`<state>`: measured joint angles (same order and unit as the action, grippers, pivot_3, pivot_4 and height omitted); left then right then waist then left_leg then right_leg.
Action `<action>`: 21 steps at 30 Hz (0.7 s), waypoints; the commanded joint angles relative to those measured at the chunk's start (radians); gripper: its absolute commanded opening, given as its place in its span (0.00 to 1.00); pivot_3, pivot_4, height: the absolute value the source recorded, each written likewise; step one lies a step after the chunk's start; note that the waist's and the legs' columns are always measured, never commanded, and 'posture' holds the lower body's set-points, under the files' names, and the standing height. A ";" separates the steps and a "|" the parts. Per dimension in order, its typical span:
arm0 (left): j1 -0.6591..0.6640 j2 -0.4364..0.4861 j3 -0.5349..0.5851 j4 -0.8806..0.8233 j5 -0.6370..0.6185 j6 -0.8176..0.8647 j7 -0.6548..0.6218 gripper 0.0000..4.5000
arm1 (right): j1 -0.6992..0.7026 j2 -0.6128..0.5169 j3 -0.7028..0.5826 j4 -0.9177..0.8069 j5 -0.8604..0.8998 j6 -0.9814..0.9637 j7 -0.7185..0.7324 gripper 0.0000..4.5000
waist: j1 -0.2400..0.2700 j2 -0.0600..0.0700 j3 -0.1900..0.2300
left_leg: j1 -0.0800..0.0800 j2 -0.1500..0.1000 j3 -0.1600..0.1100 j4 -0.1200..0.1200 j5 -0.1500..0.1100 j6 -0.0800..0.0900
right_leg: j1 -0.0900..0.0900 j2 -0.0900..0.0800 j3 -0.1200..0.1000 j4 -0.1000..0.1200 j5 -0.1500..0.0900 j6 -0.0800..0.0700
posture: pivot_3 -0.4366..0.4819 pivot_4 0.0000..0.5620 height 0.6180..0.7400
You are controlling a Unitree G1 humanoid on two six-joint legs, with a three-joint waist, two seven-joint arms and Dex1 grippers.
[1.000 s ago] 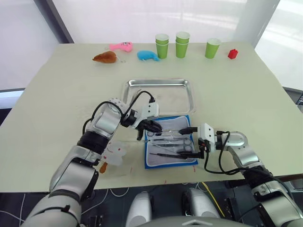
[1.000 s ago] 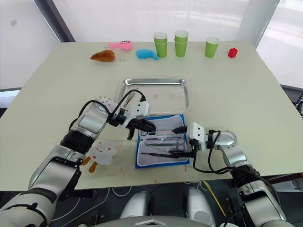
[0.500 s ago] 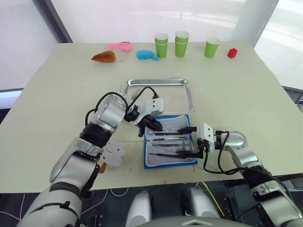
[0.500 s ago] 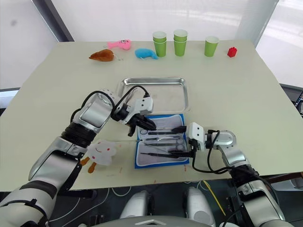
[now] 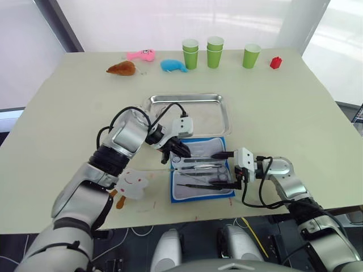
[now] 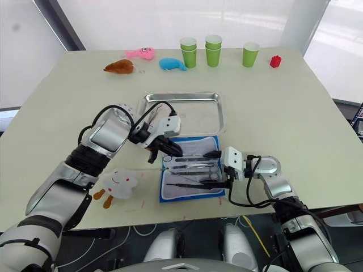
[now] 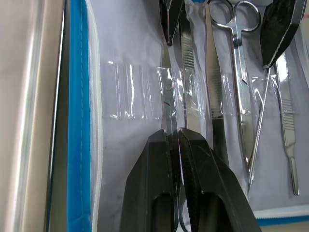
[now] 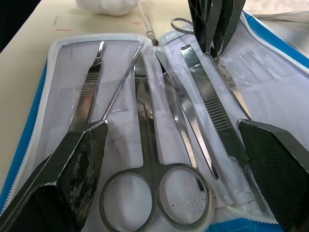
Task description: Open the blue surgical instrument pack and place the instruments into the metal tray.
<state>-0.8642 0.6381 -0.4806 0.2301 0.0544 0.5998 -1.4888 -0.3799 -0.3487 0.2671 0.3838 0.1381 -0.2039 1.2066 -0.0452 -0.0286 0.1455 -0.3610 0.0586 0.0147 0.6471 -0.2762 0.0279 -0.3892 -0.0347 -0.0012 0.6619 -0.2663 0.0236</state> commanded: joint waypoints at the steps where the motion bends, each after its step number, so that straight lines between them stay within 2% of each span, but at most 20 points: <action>1: -0.024 0.019 -0.008 -0.043 -0.010 0.012 -0.033 0.02 | 0.034 0.011 0.075 0.079 -0.076 0.019 -0.011 1.00 | 0.000 0.000 0.000 | 0.000 0.000 0.000 0.000 0.000 0.000 | 0.000 0.000 0.000 0.000 0.000 0.000 | 0.48 0.27 1.00; 21: -0.011 0.108 0.001 -0.078 -0.013 0.009 -0.077 0.02 | 0.030 0.019 0.080 0.095 -0.080 0.006 -0.009 1.00 | 0.000 0.000 0.000 | 0.000 0.000 -0.001 0.000 0.000 0.000 | -0.005 0.006 0.011 0.002 0.002 -0.003 | 0.48 0.27 1.00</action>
<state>-0.8665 0.7225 -0.4830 0.1943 0.0523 0.6097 -1.5354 -0.3904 -0.3371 0.2717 0.4023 0.1333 -0.2230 1.2071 -0.0453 -0.0287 0.1456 -0.3608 0.0586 0.0137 0.6472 -0.2762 0.0279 -0.3945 -0.0285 0.0096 0.6637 -0.2642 0.0210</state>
